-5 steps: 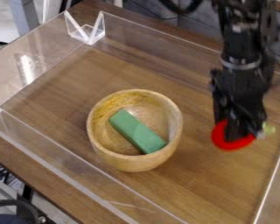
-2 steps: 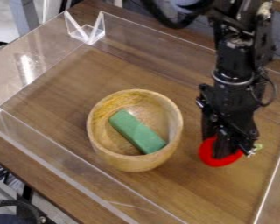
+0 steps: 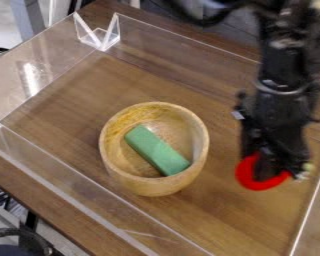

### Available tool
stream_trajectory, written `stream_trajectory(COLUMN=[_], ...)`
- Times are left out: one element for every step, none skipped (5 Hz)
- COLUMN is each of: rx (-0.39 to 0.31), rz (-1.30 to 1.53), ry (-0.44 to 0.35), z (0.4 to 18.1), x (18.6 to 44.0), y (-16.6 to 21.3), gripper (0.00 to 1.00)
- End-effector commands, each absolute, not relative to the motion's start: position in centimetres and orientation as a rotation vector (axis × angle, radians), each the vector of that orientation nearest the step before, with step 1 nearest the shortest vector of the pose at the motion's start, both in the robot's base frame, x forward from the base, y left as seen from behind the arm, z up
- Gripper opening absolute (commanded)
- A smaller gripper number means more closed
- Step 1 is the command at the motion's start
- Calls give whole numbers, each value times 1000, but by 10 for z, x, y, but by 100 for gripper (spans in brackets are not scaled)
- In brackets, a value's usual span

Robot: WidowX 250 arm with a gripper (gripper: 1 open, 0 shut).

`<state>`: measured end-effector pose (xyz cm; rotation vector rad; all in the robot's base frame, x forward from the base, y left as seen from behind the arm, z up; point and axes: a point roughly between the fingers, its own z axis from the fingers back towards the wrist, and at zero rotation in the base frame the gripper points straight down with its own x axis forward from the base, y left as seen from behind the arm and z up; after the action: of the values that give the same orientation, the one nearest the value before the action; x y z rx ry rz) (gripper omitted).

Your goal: Move the red fruit to the right

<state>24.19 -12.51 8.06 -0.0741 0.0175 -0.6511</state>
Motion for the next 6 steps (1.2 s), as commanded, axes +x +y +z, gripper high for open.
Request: stream_trajectory(rx=[-59,-40,5,33,50,73], rz=[-760,-833,-937,-954,-960,-893], ry=[-19,-19,-27,-46,-62,-81], z=[85,79,73,73,71,79], x=[263,250,241,251,257,253], y=[-135,-126,-114,-106,-103,-113], gripper=[0,0,0,0,0,0])
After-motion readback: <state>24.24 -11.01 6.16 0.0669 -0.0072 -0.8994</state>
